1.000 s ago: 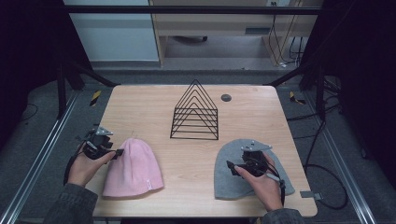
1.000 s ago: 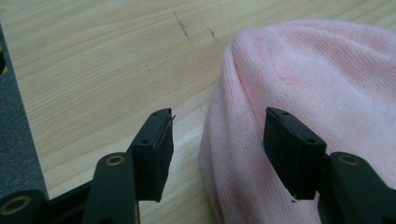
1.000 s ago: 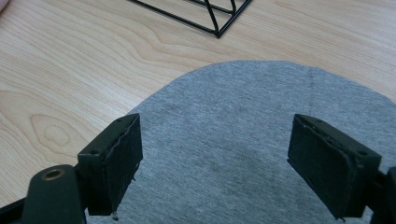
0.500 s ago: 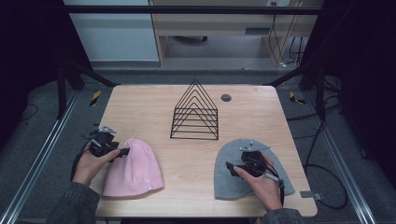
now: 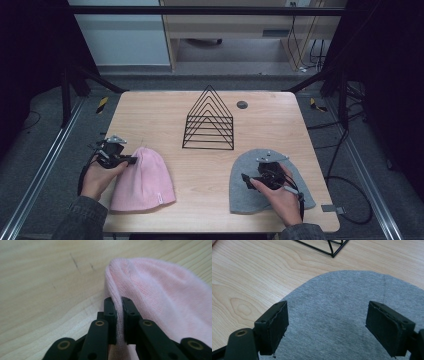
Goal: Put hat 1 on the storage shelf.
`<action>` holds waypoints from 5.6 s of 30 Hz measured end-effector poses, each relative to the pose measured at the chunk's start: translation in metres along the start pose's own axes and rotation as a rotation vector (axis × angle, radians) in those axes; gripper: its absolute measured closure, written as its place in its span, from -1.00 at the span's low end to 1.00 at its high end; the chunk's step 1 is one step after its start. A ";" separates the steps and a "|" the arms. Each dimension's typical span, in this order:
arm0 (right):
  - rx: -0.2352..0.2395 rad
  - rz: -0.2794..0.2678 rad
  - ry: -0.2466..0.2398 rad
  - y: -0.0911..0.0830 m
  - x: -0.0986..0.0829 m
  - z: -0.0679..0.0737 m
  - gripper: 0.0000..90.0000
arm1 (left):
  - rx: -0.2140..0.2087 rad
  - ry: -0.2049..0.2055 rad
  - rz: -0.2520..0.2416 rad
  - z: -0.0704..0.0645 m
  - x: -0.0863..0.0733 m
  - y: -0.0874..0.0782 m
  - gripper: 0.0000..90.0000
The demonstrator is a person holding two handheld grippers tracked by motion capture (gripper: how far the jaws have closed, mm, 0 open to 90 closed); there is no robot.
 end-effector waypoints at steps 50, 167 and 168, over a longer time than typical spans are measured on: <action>0.405 -0.120 -0.264 0.041 0.103 0.132 0.53 | -0.144 0.354 -0.392 -0.132 0.145 -0.139 0.92; 0.133 -0.144 -0.242 0.019 0.210 -0.017 0.84 | -0.117 0.271 -0.498 -0.094 0.303 -0.035 0.89; 0.132 -0.145 -0.247 0.019 0.208 -0.017 0.84 | -0.119 0.274 -0.498 -0.095 0.302 -0.034 0.89</action>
Point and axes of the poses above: each handheld gripper's, and its own axes: y roughly forward along the jaws, x roughly out of its top, z roughly to its left, the point moved 3 cm from there along y, roughly forward along the jaws, and after that the axes turned 2 degrees about -z, right-handed, at the moved point
